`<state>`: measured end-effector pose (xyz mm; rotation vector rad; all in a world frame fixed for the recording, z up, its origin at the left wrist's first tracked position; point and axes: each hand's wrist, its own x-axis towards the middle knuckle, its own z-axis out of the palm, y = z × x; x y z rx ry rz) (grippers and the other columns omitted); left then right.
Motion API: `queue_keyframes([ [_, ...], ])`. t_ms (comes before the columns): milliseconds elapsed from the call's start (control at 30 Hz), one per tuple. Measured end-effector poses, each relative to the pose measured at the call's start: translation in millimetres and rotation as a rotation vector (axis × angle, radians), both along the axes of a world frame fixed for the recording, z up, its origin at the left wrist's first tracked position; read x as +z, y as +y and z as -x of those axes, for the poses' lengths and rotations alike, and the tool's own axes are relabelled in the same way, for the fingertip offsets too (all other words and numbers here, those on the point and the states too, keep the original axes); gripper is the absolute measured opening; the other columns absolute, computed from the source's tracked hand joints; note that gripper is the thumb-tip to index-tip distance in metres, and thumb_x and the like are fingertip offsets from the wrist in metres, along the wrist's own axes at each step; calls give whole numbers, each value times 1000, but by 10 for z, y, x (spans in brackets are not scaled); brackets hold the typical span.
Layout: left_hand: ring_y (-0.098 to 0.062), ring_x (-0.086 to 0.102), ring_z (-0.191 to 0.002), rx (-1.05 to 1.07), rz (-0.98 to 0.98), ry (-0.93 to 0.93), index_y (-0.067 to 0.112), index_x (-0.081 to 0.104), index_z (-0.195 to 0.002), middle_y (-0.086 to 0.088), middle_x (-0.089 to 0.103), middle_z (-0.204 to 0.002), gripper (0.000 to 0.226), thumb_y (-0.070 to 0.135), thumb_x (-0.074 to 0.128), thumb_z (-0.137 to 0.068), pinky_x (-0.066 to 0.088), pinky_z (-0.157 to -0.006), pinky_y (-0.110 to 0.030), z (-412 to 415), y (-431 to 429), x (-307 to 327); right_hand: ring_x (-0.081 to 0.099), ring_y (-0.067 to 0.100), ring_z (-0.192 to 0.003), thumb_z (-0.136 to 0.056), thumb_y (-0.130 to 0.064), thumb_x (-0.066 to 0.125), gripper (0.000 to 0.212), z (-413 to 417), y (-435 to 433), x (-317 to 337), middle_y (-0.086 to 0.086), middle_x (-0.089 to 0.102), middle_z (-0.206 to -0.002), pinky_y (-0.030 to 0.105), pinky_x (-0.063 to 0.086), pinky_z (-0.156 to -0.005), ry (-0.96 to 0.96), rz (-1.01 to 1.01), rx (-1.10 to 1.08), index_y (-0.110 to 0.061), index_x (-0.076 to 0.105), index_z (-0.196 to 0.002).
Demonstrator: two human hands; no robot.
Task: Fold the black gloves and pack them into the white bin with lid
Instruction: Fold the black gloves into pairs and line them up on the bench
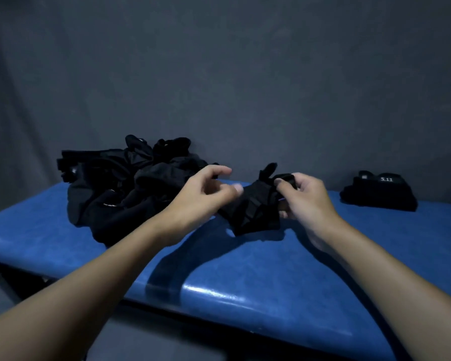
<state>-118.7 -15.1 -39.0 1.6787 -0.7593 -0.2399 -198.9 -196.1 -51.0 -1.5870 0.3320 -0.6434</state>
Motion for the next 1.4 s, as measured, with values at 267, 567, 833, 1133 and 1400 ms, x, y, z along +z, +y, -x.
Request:
queue_keyframes([
  [267, -11, 60, -78, -92, -165, -167, 35, 53, -126, 3, 62, -113, 59, 24, 84, -77, 52, -77, -22, 1, -252, -179, 59, 17, -45, -96, -12, 53, 8, 212, -175, 30, 10, 62, -72, 26, 48, -43, 208, -89, 1, -6, 58, -96],
  [567, -4, 65, -72, 31, -130, -127, 25, 54, -123, 3, 65, -97, 39, 31, 72, -89, 54, -74, -28, -66, -444, -294, 60, 10, -50, -83, -13, 77, 54, 320, -348, -66, 8, 58, -81, 24, 49, -48, 367, 52, 71, -18, 45, -125],
  [833, -13, 60, -63, 93, -217, -265, 24, 52, -105, -1, 59, -93, 33, -3, 62, -89, 55, -65, -28, -89, -456, -385, 69, 21, -80, -74, -17, 85, 84, 425, -400, -9, 8, 59, -96, 33, 58, -76, 519, 225, 206, -33, 33, -137],
  [1133, -14, 53, -87, 172, -377, -441, 20, 55, -114, 2, 44, -115, 21, 19, 60, -93, 41, -82, -21, 6, -468, -400, 43, 15, -125, -69, -43, 84, 85, 494, -523, -21, -6, 36, -130, 34, 38, -106, 637, 724, 180, -39, 36, -139],
  [1400, -6, 49, -104, -111, -661, -639, 32, 56, -124, 14, 53, -122, 60, 68, 52, -77, 37, -105, -38, 100, -418, -405, 47, 4, -129, -53, -72, 79, 84, 435, -648, -226, -26, 53, -134, 38, 34, -114, 522, 735, 342, -52, 49, -129],
])
